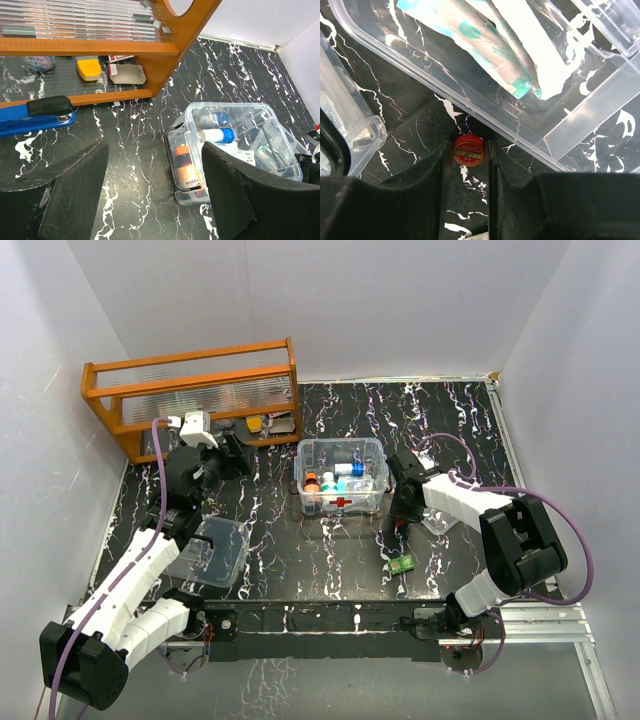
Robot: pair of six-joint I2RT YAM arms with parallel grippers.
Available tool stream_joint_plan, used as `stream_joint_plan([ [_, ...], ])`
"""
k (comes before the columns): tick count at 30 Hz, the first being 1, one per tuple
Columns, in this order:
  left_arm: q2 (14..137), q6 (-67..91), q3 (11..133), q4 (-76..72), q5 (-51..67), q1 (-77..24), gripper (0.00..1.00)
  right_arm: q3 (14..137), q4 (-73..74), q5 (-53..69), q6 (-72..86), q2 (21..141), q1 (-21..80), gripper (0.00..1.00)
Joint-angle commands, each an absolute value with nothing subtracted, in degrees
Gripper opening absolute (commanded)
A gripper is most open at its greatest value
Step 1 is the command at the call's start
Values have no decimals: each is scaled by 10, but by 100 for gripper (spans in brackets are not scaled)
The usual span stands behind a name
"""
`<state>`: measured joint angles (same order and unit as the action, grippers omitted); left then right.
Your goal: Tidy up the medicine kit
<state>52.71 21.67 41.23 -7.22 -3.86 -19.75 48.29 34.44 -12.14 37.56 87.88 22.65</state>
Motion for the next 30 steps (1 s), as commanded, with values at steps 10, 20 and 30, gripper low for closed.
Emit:
stream_joint_plan([
  [10, 509, 210, 411, -83, -41, -199, 73, 609, 393, -284, 369, 807, 204, 14],
  [20, 515, 208, 410, -81, -42, -199, 74, 693, 332, -260, 305, 910, 139, 14],
  [30, 521, 210, 410, -79, -42, -199, 74, 704, 280, -156, 287, 981, 111, 14],
])
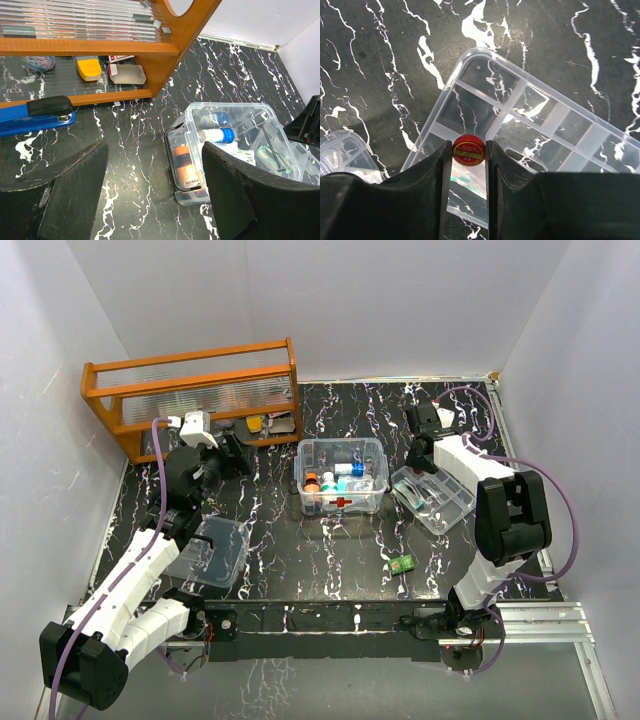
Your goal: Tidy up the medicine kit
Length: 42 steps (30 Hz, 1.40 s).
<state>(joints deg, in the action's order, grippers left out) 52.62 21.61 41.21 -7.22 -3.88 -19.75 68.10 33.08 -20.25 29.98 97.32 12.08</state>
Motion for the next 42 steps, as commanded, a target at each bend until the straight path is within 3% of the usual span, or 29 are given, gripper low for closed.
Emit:
stream_joint_plan([
  [1, 521, 210, 410, -79, -42, -199, 74, 703, 277, -151, 287, 986, 109, 14],
  [19, 520, 208, 409, -79, -43, -199, 74, 726, 267, -146, 286, 1050, 83, 15],
  [29, 519, 207, 409, -78, -44, -199, 74, 730, 283, -132, 287, 1050, 82, 36],
  [33, 519, 207, 410, -78, -45, -199, 74, 736, 296, -132, 289, 1030, 82, 40],
  [38, 518, 208, 410, -78, -44, -199, 74, 745, 319, -137, 290, 1001, 83, 40],
  [42, 518, 208, 409, -78, -42, -199, 74, 729, 333, -133, 290, 955, 82, 34],
])
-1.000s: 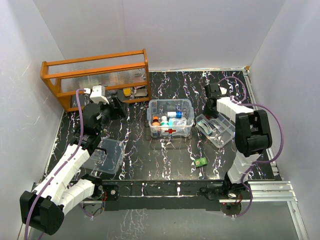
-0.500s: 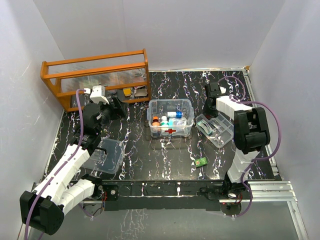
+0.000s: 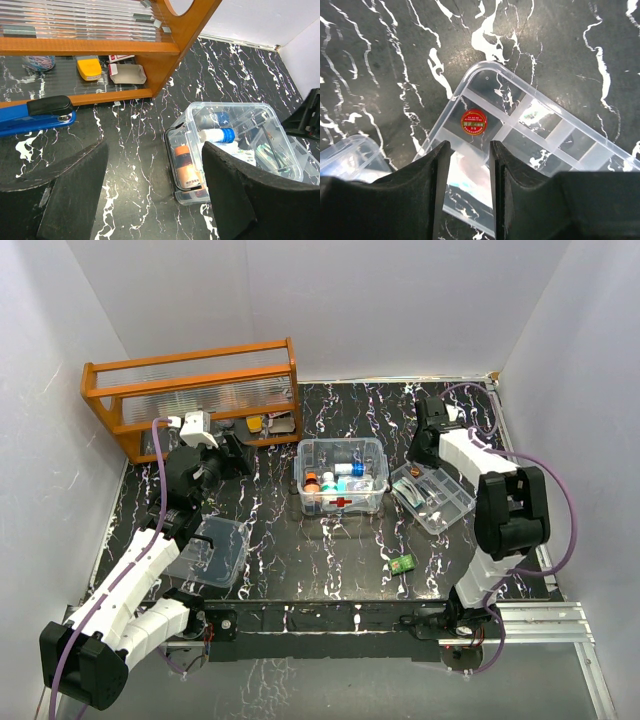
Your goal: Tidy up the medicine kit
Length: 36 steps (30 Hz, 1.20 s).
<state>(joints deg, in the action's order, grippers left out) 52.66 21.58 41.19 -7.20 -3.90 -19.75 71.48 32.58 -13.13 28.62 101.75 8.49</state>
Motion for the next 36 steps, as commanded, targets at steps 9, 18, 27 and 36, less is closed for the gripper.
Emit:
stream_joint_plan([
  [9, 518, 212, 408, -80, -39, -199, 74, 647, 329, -57, 285, 903, 83, 21],
  [18, 518, 214, 408, -79, -38, -199, 74, 605, 313, -51, 277, 919, 83, 18],
  [27, 518, 214, 407, -79, -38, -199, 74, 592, 306, -45, 273, 953, 88, 12],
  [36, 517, 214, 408, -79, -38, -199, 74, 612, 330, -52, 273, 923, 91, 14],
])
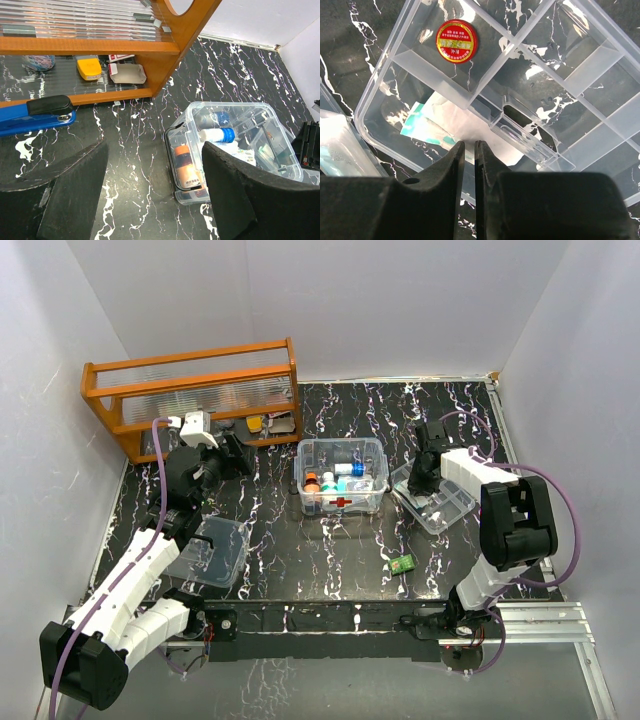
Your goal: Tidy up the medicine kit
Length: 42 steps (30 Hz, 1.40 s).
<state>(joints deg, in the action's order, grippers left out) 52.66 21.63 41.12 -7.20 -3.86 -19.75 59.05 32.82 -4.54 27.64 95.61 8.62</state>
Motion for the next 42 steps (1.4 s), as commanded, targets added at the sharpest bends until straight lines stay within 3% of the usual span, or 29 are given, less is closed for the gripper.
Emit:
stream_joint_plan([
  [1, 517, 214, 408, -78, -38, -199, 74, 614, 335, -55, 275, 914, 90, 15],
  [13, 516, 220, 410, -77, -32, -199, 74, 533, 414, -24, 319, 748, 107, 36],
  [17, 516, 222, 410, -76, -30, -199, 74, 490, 453, -35, 371, 685, 154, 43],
  [27, 516, 224, 413, -74, -27, -199, 74, 416, 504, -117, 502, 594, 290, 74],
  [42, 522, 223, 412, -74, -26, -199, 74, 360, 414, -75, 470, 676, 348, 83],
])
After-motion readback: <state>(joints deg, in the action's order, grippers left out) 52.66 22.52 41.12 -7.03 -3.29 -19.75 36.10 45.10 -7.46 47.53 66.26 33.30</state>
